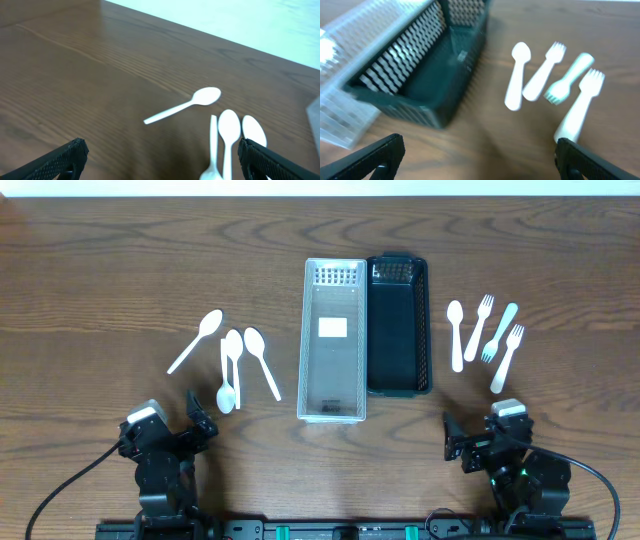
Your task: Pack container
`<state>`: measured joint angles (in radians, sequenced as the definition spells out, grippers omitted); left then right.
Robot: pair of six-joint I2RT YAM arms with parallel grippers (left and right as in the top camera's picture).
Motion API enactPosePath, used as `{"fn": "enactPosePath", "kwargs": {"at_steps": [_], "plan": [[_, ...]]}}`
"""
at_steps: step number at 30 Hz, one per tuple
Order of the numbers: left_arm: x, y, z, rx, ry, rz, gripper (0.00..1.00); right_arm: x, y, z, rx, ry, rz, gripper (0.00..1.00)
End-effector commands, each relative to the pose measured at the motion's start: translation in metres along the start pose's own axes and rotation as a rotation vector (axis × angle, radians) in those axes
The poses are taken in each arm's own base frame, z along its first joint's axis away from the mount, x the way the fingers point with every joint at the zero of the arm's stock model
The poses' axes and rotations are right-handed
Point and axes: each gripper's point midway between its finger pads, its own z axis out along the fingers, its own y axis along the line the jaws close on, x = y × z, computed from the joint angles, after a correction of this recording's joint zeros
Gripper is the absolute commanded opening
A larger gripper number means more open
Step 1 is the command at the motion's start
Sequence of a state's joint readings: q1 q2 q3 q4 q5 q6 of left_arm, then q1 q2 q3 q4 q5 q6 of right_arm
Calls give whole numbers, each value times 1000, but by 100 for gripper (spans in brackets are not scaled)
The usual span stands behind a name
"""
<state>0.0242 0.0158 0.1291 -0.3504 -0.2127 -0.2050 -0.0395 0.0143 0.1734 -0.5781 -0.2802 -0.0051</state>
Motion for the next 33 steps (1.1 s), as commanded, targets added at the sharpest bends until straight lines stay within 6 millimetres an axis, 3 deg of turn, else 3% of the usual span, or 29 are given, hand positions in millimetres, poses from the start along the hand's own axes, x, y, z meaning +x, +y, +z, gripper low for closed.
{"fn": "enactPosePath", "kwargs": {"at_steps": [1, 12, 20, 26, 33], "plan": [[13, -13, 2, 80, 37, 9, 98, -3, 28, -2, -161, -10, 79, 99], [20, -59, -11, 351, 114, 7, 98, -27, 33, -5, -197, -91, 162, 99], [-7, -66, -16, 316, 255, 26, 98, -57, 4, -4, -16, -30, 196, 99], [-38, -77, 4, 262, 395, 89, 98, -86, -26, 14, 149, 177, 234, 99], [-66, -84, 46, 171, 506, 138, 98, -109, -76, 51, 363, 499, 167, 99]]}}
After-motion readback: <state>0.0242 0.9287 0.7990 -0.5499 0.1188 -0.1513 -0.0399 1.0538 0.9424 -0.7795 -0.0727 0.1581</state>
